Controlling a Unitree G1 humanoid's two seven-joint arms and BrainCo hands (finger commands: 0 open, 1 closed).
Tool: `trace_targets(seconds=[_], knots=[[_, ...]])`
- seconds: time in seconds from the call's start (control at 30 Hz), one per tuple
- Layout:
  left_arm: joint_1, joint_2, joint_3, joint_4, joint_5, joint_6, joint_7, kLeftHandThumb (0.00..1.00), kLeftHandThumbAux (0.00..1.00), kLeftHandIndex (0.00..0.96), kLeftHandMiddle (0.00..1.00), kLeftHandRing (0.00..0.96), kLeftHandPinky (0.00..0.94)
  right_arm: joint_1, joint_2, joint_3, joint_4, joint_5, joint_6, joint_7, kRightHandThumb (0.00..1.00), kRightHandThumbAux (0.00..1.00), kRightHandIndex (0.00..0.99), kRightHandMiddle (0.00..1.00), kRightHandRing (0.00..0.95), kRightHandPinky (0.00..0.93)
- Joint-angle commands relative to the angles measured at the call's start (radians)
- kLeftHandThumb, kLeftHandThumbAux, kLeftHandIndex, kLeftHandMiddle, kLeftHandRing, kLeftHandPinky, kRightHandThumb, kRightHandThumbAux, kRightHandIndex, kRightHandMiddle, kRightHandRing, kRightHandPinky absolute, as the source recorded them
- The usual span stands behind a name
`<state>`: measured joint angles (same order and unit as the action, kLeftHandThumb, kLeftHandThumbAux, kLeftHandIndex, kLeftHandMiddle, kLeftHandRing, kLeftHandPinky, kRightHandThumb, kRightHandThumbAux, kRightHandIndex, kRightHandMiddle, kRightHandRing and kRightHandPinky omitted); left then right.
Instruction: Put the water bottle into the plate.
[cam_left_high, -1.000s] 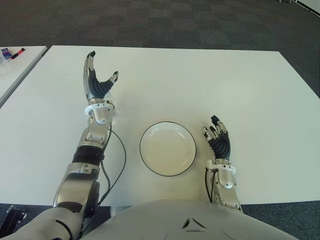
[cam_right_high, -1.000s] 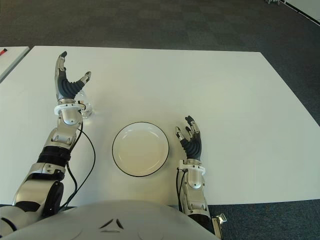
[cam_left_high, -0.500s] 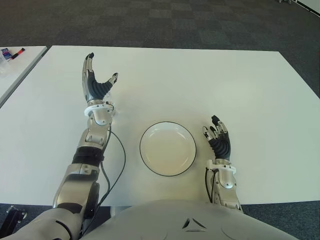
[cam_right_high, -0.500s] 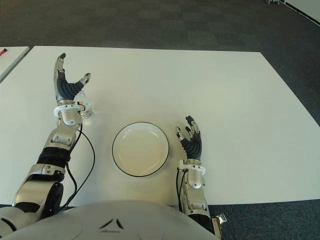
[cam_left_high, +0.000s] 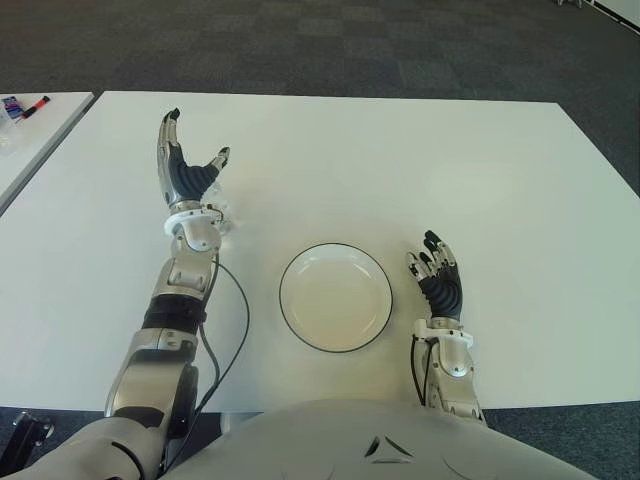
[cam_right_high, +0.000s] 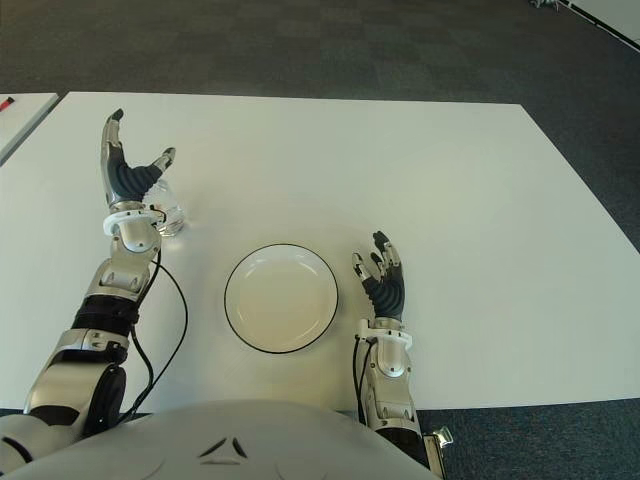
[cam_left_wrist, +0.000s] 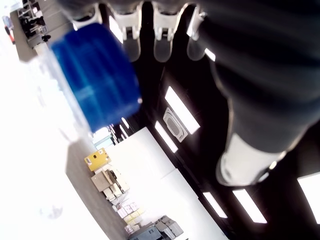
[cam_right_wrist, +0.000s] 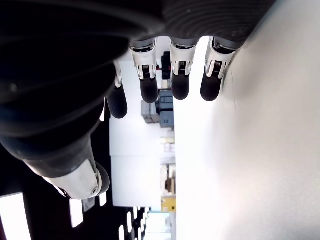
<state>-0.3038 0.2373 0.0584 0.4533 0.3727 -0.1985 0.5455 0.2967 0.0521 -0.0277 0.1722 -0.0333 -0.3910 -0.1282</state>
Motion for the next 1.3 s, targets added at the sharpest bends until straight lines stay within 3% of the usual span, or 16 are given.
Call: trace_targets(seconds=[0.03,0.8,1.3], knots=[[0.014,-0.004,0.000,0.012,0.000,0.008,0.003,0.189,0.760,0.014,0.043,0.040,0.089,0.017,0.008,-0.007,0.036,0.006,0.037,-0.002,0.510,0.731,0.178,0.114,0.085,0.117],[0.023,0.013,0.001,0.031,0.000,-0.008,-0.004,0.194,0.761,0.021,0.048,0.045,0.094,0.022,0.003,-0.007,0.025,0.006,0.046,0.003,0.511,0.718,0.190,0.119,0.084,0.114],[0.034,-0.005,-0.004,0.009,-0.004,0.024,-0.014,0.221,0.766,0.015,0.045,0.039,0.086,0.023,0.002,-0.011,0.022,0.011,0.050,0.009,0.511,0.715,0.186,0.117,0.086,0.116]])
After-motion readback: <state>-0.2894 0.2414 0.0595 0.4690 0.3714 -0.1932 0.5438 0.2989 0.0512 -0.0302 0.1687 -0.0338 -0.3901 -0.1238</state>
